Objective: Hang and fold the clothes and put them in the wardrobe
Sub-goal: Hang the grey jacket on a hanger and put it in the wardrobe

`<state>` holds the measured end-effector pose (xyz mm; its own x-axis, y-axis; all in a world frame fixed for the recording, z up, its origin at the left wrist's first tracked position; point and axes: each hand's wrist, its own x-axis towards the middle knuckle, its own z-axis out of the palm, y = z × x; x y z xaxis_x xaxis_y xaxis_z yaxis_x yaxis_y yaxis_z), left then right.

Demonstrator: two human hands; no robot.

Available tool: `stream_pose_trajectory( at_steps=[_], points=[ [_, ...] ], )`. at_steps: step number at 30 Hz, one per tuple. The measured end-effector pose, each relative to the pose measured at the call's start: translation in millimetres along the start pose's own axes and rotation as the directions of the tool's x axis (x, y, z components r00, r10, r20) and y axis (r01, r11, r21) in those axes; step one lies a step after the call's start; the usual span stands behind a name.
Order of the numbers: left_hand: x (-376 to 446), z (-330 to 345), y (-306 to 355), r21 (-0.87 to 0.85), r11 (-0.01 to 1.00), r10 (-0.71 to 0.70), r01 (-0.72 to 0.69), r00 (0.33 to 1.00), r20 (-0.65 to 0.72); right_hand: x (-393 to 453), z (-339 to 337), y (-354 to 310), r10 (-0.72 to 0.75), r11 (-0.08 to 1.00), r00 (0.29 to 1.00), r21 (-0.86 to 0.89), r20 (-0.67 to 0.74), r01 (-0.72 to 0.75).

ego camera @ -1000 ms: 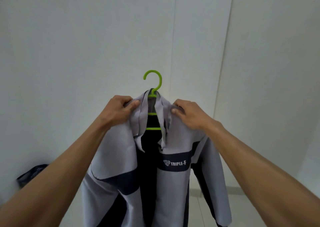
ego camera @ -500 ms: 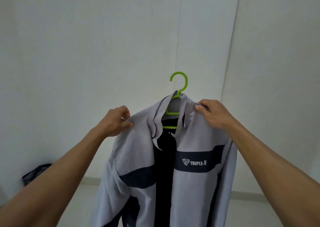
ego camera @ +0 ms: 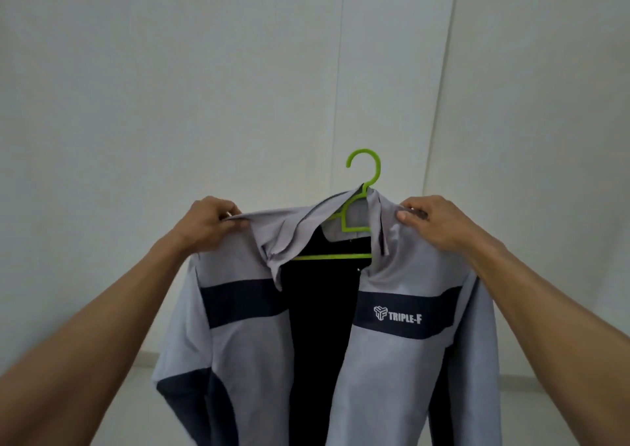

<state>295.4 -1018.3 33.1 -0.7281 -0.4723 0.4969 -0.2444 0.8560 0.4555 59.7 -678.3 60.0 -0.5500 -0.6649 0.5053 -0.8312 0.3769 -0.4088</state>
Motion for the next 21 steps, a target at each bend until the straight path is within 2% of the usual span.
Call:
stream_pose_trajectory(
  at_steps=[2,3,4,6,7,11,16,21],
  points=[
    [1,-3,1,0.105,0.994,-0.022,0.002,0.982,0.188,-2,3,2,0.01,0.996,1.0,0.086,-0.026,-0.007],
    [1,1,3,0.077,0.997,-0.012,-0.009,0.966,0.259,-2,5,1,0.017,0.99,0.999,0.138,-0.05,-0.01],
    [0,8,5,-0.036,0.999,0.032,-0.022,0.959,0.281,-2,8,0,0.024,0.985,0.998,0.172,-0.066,-0.012],
    [-3,21,13,-0.272,0.958,0.127,-0.087,0.983,0.134,-2,12,-2,0.025,0.983,0.998,0.185,-0.061,-0.013],
    [-5,26,19,-0.287,0.946,0.175,-0.15,0.983,0.062,-2,14,-3,0.021,0.982,0.998,0.186,-0.052,-0.011],
    [-7,44,32,-0.132,0.944,0.312,-0.303,0.948,0.055,-3,20,-8,0.017,0.972,0.998,0.235,-0.053,-0.004],
    [-2,43,38,-0.078,0.936,0.33,-0.342,0.934,-0.134,0,13,-10,0.029,0.963,0.998,0.271,-0.062,-0.011],
    [12,31,56,-0.053,0.935,0.338,-0.35,0.927,-0.162,4,15,-15,0.024,0.963,0.996,0.268,-0.088,0.0]
  ],
)
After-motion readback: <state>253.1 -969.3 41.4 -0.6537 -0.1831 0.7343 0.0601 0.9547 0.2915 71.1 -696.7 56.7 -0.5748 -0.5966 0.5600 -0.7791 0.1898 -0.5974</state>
